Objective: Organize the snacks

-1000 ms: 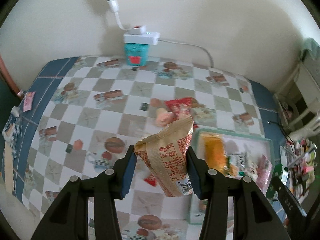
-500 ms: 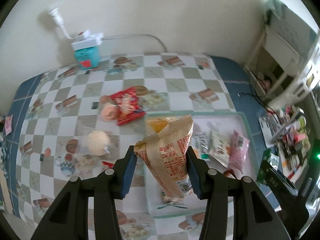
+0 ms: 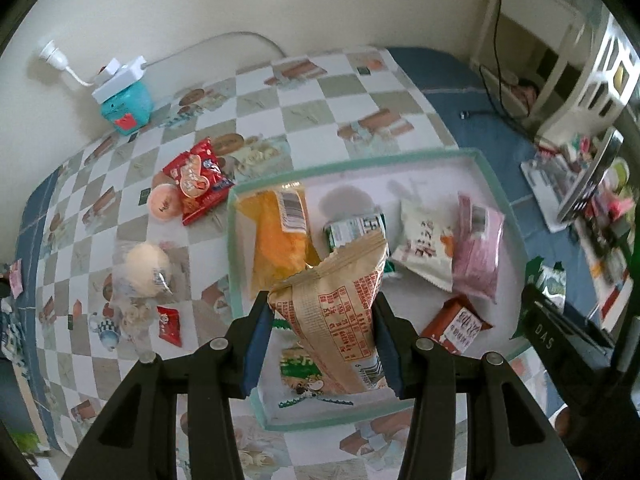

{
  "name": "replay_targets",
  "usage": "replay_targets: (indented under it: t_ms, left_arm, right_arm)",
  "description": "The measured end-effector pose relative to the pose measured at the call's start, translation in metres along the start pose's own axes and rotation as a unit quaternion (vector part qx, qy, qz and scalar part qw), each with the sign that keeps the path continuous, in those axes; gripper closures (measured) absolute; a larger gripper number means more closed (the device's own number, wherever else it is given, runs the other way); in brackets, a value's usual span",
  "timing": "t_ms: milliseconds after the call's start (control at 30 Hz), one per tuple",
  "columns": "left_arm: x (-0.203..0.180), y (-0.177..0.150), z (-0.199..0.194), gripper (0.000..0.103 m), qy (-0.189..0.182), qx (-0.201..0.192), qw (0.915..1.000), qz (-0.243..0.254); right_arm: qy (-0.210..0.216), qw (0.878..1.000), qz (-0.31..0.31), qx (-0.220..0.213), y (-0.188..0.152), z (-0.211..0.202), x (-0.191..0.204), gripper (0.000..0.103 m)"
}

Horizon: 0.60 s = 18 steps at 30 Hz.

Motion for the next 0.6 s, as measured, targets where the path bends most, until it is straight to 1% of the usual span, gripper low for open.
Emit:
replay_targets:
  t_ms: [67, 400, 600]
  left_arm:
    - [-0.005, -0.003, 0.005, 0.053, 0.008, 0.004, 0.9999, 0.009]
    - [-0.019, -0.010, 0.022, 0.053, 0.019, 0.023, 0.9991, 0.030]
    - [-0.024, -0.013, 0.029, 0.053, 0.022, 0.028, 0.9986, 0.040]
  right_arm:
    - [0.003, 1.000, 0.001, 0.006, -0.001, 0.003, 0.000, 0.060]
    - [0.022, 0.999, -0.008, 0.025, -0.005, 0.014, 0.007, 0.060]
    - [0.046, 0.998, -0.012, 0.039, -0.007, 0.020, 0.012, 0.060]
Point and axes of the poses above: each gripper's, at about its wrist camera, not at the fingertips, and z roughly the way its jaws point, x to its left, y to its top, the point moved 3 cm from there along z, roughly the way its jaws point, and after that the axes turned 6 degrees about -z, right-handed, at the moved point
